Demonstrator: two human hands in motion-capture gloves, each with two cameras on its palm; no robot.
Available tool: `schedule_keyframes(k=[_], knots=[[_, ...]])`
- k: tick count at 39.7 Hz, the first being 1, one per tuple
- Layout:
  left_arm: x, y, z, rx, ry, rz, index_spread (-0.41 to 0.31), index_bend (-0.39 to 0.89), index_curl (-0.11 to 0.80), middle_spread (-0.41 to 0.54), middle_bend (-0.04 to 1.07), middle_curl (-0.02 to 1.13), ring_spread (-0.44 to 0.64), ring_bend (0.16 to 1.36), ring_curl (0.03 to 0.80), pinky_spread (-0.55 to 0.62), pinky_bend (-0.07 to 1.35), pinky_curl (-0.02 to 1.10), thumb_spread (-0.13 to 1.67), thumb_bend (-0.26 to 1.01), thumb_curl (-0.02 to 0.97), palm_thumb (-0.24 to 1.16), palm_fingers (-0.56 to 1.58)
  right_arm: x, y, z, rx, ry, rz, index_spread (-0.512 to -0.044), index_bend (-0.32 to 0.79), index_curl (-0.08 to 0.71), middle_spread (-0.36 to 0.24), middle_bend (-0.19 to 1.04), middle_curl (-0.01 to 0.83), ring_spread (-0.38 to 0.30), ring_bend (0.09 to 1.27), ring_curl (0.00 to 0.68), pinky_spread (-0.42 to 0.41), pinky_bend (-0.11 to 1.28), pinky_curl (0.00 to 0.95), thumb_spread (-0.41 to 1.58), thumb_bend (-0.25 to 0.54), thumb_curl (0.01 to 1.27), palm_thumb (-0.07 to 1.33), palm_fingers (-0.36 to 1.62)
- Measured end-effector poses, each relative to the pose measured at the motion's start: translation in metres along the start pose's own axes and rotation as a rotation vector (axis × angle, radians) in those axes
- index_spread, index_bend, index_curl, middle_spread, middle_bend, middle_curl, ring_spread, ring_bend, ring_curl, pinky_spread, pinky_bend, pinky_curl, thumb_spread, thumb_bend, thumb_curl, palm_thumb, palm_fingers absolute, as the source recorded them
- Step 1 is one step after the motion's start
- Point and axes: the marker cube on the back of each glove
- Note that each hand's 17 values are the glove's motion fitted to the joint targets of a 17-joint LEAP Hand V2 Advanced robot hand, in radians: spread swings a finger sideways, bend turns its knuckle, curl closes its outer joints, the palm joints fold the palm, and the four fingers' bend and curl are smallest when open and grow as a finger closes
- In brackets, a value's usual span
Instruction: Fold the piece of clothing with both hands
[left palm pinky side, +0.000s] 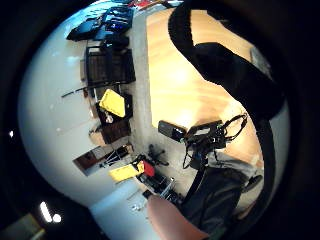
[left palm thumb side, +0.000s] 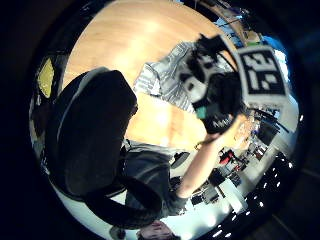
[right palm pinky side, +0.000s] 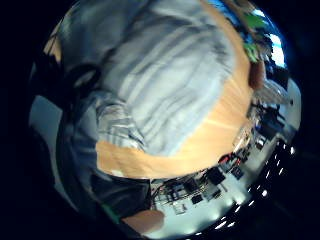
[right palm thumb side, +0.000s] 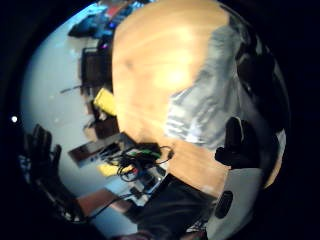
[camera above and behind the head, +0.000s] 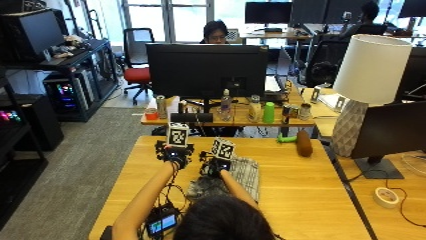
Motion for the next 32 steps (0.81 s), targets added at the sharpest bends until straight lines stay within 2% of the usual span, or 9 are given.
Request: schedule_keyframes(k=[2, 6, 11, 16, 20, 23, 27, 30, 32], knots=[[-0.006, 0.002, 0.003, -0.019, 0.005, -0.002, 0.012, 0.09, 0.136, 0.243, 0.21, 0.32, 0.33, 0.77, 0.317, 0.31, 0.9, 0.35, 1.34, -0.01, 0.196, 0.12, 0.1, -0.007, -0.012, 0.007, 0.03, -0.076, -0.034, -0.244, 0.04, 0.333, -0.145, 0.26, 0.488, -0.218, 0.65, 0.463, -0.313, 0.72, 0.428, 0.61, -0.04, 0.53, 1.03, 1.02], [-0.018, 0.003, 0.009, -0.016, -0.011, -0.032, 0.015, 0.09, 0.135, 0.24, 0.2, 0.32, 0.33, 0.77, 0.315, 0.31, 0.9, 0.35, 1.34, -0.01, 0.193, 0.12, 0.1, -0.014, -0.021, -0.003, 0.107, -0.264, -0.108, -0.252, 0.01, 0.292, -0.132, 0.22, 0.477, -0.204, 0.66, 0.463, -0.29, 0.72, 0.426, 0.76, -0.012, 0.52, 1.02, 1.01], [-0.025, 0.001, 0.015, -0.031, 0.004, -0.03, 0.015, 0.09, 0.135, 0.238, 0.2, 0.33, 0.33, 0.77, 0.314, 0.3, 0.9, 0.35, 1.35, -0.01, 0.191, 0.12, 0.1, -0.01, -0.001, -0.037, 0.119, -0.361, -0.13, -0.248, 0.02, 0.247, -0.118, 0.21, 0.471, -0.191, 0.65, 0.452, -0.262, 0.71, 0.416, 0.92, -0.009, 0.5, 1.01, 1.02], [-0.022, 0.015, 0.022, -0.188, 0.013, 0.081, 0.009, 0.09, 0.137, 0.241, 0.19, 0.33, 0.33, 0.77, 0.313, 0.3, 0.9, 0.35, 1.35, -0.01, 0.193, 0.12, 0.1, 0.013, 0.015, -0.072, 0.189, -0.313, -0.061, -0.242, 0.04, 0.222, -0.103, 0.22, 0.471, -0.186, 0.63, 0.443, -0.231, 0.67, 0.401, 1.04, -0.012, 0.48, 0.99, 1.03], [-0.016, 0.003, 0.023, -0.109, 0.005, 0.044, 0.008, 0.09, 0.138, 0.242, 0.19, 0.33, 0.33, 0.77, 0.31, 0.3, 0.9, 0.35, 1.34, -0.01, 0.193, 0.12, 0.1, 0.028, 0.04, -0.099, 0.219, -0.322, -0.114, -0.239, 0.05, 0.208, -0.1, 0.22, 0.469, -0.184, 0.62, 0.438, -0.219, 0.64, 0.392, 1.1, -0.01, 0.47, 0.98, 1.04], [-0.005, 0.005, 0.022, -0.125, 0.005, 0.071, 0.008, 0.09, 0.138, 0.243, 0.19, 0.34, 0.33, 0.77, 0.309, 0.3, 0.9, 0.35, 1.34, -0.01, 0.192, 0.12, 0.1, 0.052, 0.054, -0.117, 0.322, -0.258, -0.053, -0.238, 0.06, 0.2, -0.099, 0.21, 0.467, -0.183, 0.61, 0.435, -0.215, 0.63, 0.388, 1.14, -0.01, 0.46, 0.98, 1.05], [0.015, 0.008, 0.019, -0.139, -0.009, 0.11, 0.008, 0.09, 0.139, 0.243, 0.19, 0.34, 0.33, 0.77, 0.308, 0.3, 0.9, 0.35, 1.34, -0.01, 0.19, 0.12, 0.1, 0.085, 0.065, -0.136, 0.473, -0.163, -0.052, -0.24, 0.06, 0.195, -0.094, 0.21, 0.466, -0.181, 0.6, 0.433, -0.212, 0.62, 0.386, 1.17, -0.01, 0.45, 0.97, 1.07], [0.027, 0.004, 0.012, -0.075, -0.021, 0.067, 0.007, 0.09, 0.139, 0.244, 0.19, 0.34, 0.33, 0.77, 0.307, 0.3, 0.9, 0.35, 1.34, -0.01, 0.192, 0.12, 0.1, 0.103, 0.066, -0.144, 0.583, -0.11, -0.135, -0.24, 0.06, 0.191, -0.096, 0.21, 0.466, -0.182, 0.6, 0.432, -0.211, 0.61, 0.384, 1.19, -0.01, 0.45, 0.97, 1.08], [0.035, 0.002, 0.008, -0.042, -0.025, 0.049, 0.007, 0.09, 0.14, 0.244, 0.19, 0.34, 0.33, 0.77, 0.307, 0.3, 0.9, 0.35, 1.34, -0.01, 0.192, 0.12, 0.1, 0.114, 0.071, -0.146, 0.603, -0.091, -0.136, -0.24, 0.07, 0.19, -0.096, 0.21, 0.466, -0.182, 0.59, 0.431, -0.21, 0.61, 0.383, 1.2, -0.01, 0.44, 0.97, 1.08]])
